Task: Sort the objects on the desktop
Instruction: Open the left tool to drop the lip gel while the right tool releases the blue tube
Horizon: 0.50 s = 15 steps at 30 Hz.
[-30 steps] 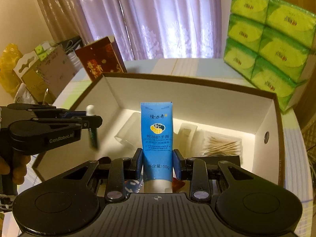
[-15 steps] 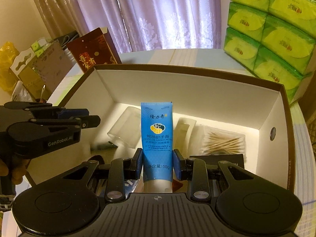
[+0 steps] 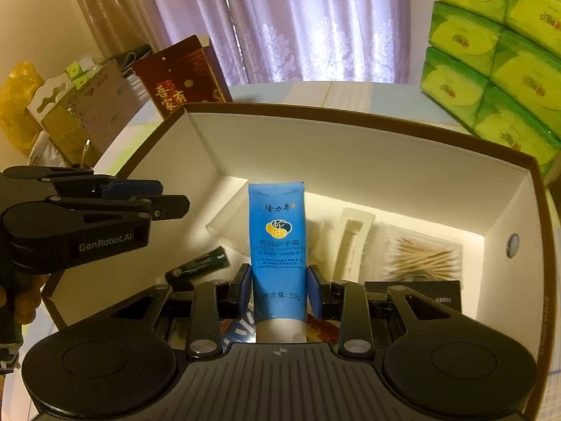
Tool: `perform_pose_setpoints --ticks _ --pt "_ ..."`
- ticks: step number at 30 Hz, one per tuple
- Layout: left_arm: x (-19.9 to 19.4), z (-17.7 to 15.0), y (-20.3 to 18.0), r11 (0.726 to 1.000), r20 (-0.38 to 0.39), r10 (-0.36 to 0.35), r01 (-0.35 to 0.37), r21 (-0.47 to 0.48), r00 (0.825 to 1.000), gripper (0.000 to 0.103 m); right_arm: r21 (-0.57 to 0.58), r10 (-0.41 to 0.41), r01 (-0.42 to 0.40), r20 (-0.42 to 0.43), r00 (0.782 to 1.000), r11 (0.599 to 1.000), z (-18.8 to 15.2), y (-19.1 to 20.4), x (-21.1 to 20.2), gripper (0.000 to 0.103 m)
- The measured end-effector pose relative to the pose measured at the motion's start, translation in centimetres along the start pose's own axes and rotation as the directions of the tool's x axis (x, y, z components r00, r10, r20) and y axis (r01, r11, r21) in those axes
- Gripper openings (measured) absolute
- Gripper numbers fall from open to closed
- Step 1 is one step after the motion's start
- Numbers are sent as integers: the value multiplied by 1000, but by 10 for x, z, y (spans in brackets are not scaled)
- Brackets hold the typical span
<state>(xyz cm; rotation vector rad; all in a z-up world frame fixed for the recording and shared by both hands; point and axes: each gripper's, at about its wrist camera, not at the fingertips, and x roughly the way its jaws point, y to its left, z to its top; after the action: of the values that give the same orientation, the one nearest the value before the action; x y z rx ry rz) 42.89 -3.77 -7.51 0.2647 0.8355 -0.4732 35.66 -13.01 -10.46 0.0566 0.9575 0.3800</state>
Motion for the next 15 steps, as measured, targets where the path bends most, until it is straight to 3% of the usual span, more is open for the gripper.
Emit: perform_pose_setpoints --ticks 5,10,15 --pt "-3 0 -1 1000 9 -2 2 -8 1000 35 -25 -16 17 44 999 1000 -3 1 -4 53" --pt "-9 -3 -2 1000 12 -11 11 -18 1000 43 -3 -7 7 42 999 1000 -7 -4 -12 60" --pt "-16 -5 -4 999 16 -16 16 -31 1000 51 -9 -40 40 42 998 999 -13 -3 -20 74"
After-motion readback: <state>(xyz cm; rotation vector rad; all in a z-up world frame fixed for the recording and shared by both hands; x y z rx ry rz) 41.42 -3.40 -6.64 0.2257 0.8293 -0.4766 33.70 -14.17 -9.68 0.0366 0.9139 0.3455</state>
